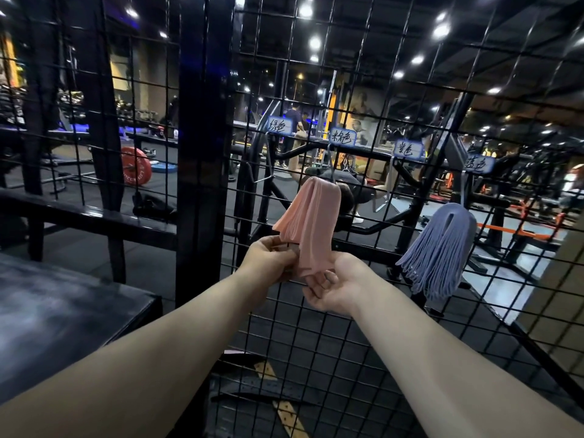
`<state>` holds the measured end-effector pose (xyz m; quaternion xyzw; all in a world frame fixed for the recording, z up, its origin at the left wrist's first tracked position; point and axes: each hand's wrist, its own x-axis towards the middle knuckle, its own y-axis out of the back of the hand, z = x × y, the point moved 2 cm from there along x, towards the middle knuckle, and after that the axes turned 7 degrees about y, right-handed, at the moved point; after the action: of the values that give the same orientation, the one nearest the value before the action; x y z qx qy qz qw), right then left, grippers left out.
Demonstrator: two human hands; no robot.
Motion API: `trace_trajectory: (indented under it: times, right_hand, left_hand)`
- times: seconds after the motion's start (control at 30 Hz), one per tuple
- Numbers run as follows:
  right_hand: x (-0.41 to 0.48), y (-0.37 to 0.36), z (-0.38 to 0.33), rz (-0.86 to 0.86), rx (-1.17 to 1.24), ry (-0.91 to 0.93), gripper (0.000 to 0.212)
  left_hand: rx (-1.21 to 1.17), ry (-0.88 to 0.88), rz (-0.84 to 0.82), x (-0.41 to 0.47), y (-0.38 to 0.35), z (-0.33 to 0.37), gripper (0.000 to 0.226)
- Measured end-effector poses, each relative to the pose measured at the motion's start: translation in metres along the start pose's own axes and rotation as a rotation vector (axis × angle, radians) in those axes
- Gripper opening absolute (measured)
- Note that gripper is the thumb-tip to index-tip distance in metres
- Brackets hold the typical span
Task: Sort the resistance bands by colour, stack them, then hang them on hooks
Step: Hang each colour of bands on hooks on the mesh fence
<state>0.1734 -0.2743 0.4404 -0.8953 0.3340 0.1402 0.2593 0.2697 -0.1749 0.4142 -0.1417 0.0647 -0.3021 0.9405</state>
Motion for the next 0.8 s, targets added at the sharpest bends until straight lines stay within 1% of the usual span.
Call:
trace_trajectory:
  times: [0.07, 0.1, 0.13, 0.2, 0.23, 0.27, 0.3, 0.33, 0.4, 0.47, 0.57, 0.67, 0.73, 0.8]
  right_hand:
    - [0.003, 0.003, 0.001, 0.029, -0.042, 0.01, 0.009]
    - [0.005, 0.004, 0.001, 0.065, -0.099, 0.05, 0.01]
    - [0.007, 0.006, 0.0, 0.125, -0.181, 0.122, 0.019]
    - [0.01, 0.007, -0.004, 0.279, -0.352, 0.373, 0.037]
    - [0.009, 0.007, -0.006, 0.319, -0.429, 0.515, 0.043]
    - [0.005, 0.005, -0.008, 0.314, -0.503, 0.65, 0.05]
    - [0.001, 0.002, -0.01, 0.274, -0.582, 0.763, 0.058]
    - [-0.003, 0.0, -0.011, 0.225, -0.67, 0.85, 0.065]
    - [-0.007, -0.003, -0.012, 0.174, -0.837, 0.96, 0.072]
    - [-0.005, -0.005, -0.014, 0.186, -0.937, 1.014, 0.072]
    - [0.001, -0.007, -0.016, 0.195, -0.99, 1.045, 0.067]
    - [0.005, -0.007, -0.017, 0.187, -0.962, 1.06, 0.058]
    - [0.007, -0.007, -0.017, 0.184, -0.944, 1.069, 0.054]
    - [0.008, -0.005, -0.016, 0.162, -0.921, 1.074, 0.051]
  left_hand:
    - [0.036, -0.027, 0.03, 0.001, 0.0, -0.001, 0.046]
    - [0.066, -0.04, 0.054, 0.003, 0.001, -0.002, 0.05]
    - [0.101, -0.051, 0.079, 0.003, 0.0, -0.001, 0.05]
    - [0.185, -0.073, 0.117, 0.003, -0.001, 0.0, 0.046]
    - [0.243, -0.09, 0.133, 0.003, -0.001, 0.001, 0.043]
    - [0.309, -0.114, 0.151, 0.003, -0.002, 0.002, 0.042]
    - [0.369, -0.143, 0.165, 0.004, -0.002, 0.003, 0.041]
    - [0.416, -0.173, 0.174, 0.004, -0.003, 0.003, 0.039]
    - [0.515, -0.229, 0.186, 0.001, -0.003, 0.006, 0.029]
    - [0.63, -0.276, 0.194, 0.0, -0.003, 0.008, 0.017]
    - [0.666, -0.299, 0.178, -0.002, -0.002, 0.011, 0.01]
    - [0.651, -0.327, 0.175, -0.003, -0.003, 0.015, 0.008]
    - [0.604, -0.347, 0.146, -0.002, -0.004, 0.017, 0.018]
    - [0.572, -0.342, 0.13, 0.001, -0.003, 0.018, 0.021]
